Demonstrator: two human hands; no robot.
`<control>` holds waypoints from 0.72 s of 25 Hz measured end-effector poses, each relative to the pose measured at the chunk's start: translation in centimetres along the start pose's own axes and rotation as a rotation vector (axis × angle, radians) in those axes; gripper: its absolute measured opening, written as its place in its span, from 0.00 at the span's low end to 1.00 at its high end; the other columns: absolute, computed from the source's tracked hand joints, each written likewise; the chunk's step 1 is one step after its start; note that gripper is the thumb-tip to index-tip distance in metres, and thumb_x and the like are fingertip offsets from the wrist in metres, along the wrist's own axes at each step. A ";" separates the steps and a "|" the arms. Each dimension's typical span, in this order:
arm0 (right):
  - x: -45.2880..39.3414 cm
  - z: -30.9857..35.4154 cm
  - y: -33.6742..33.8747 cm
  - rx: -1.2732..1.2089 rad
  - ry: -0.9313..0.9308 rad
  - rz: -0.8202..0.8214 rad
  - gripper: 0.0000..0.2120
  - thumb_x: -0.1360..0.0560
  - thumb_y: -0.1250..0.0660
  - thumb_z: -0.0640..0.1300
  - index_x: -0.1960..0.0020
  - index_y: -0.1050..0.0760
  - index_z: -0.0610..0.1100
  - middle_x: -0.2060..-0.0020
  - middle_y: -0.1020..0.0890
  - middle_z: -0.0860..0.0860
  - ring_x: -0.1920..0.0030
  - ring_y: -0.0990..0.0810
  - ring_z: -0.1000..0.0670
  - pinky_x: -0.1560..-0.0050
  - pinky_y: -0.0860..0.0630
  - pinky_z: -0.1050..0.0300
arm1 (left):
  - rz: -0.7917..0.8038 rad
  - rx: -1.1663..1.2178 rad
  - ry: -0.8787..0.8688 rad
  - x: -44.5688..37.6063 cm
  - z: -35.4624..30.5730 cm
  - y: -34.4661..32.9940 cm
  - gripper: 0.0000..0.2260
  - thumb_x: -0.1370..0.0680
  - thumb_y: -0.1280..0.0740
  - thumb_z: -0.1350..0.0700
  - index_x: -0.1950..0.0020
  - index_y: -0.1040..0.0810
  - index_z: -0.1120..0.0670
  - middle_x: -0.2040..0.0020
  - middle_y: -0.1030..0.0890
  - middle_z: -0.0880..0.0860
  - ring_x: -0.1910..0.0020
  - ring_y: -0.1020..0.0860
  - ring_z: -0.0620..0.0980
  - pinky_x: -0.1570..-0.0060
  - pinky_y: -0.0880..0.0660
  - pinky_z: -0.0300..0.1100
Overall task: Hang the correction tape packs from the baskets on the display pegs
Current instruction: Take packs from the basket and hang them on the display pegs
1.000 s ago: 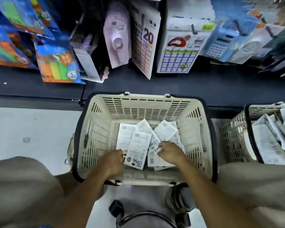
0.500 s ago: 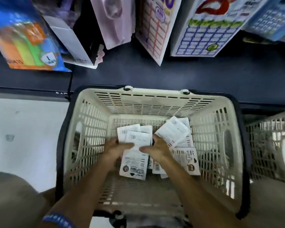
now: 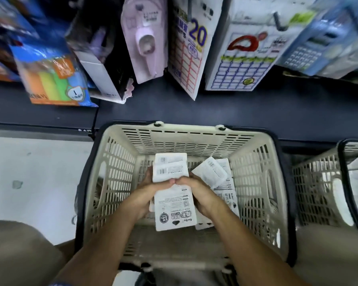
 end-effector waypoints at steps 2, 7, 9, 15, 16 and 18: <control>2.1 3.4 0.4 0.092 0.037 0.037 0.17 0.23 0.30 0.40 0.35 0.21 0.48 0.44 0.14 0.48 0.42 0.16 0.46 0.38 0.22 0.45 | 0.060 0.016 -0.033 1.8 -2.1 -0.7 0.28 0.36 0.17 0.51 0.37 0.20 0.46 0.45 0.13 0.52 0.43 0.15 0.54 0.48 0.19 0.52; 10.2 15.5 2.0 0.298 0.153 0.191 0.10 0.25 0.27 0.43 0.44 0.18 0.47 0.54 0.12 0.51 0.54 0.13 0.52 0.55 0.17 0.56 | -0.085 -0.177 -0.549 8.9 -10.9 -2.7 0.29 0.43 0.16 0.56 0.46 0.22 0.44 0.53 0.12 0.41 0.54 0.14 0.41 0.60 0.19 0.34; 14.3 20.0 3.5 0.048 0.259 0.222 0.17 0.25 0.33 0.44 0.38 0.19 0.42 0.42 0.16 0.43 0.46 0.15 0.42 0.48 0.17 0.42 | -0.091 -0.304 -0.838 12.2 -14.0 -4.4 0.29 0.39 0.15 0.60 0.44 0.22 0.45 0.52 0.13 0.40 0.53 0.15 0.39 0.58 0.21 0.31; 24.7 25.2 2.2 0.083 0.358 0.286 0.29 0.27 0.30 0.58 0.32 0.22 0.42 0.34 0.21 0.40 0.38 0.20 0.42 0.43 0.21 0.46 | -0.278 -1.298 -1.973 23.1 -22.9 -10.6 0.22 0.29 0.23 0.56 0.38 0.24 0.48 0.40 0.16 0.54 0.41 0.21 0.57 0.40 0.26 0.54; 25.9 25.3 1.6 0.046 0.410 0.324 0.24 0.29 0.25 0.54 0.36 0.19 0.44 0.37 0.18 0.41 0.41 0.18 0.43 0.45 0.19 0.48 | -0.351 -1.364 -2.041 24.4 -23.7 -11.3 0.20 0.27 0.24 0.54 0.38 0.25 0.46 0.39 0.17 0.55 0.40 0.22 0.57 0.37 0.29 0.56; 27.5 25.4 0.3 -0.069 0.506 0.383 0.22 0.33 0.20 0.47 0.40 0.16 0.47 0.43 0.15 0.42 0.46 0.14 0.43 0.49 0.17 0.49 | -0.518 -1.437 -2.105 26.9 -24.0 -11.6 0.21 0.27 0.24 0.53 0.37 0.26 0.42 0.34 0.21 0.54 0.34 0.27 0.56 0.32 0.35 0.62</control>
Point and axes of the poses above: each hand's wrist, its own x-axis away from the middle knuckle, its own y-axis out of the back of the hand, z = x × y, the point moved 1 cm from there along -x, towards the middle knuckle
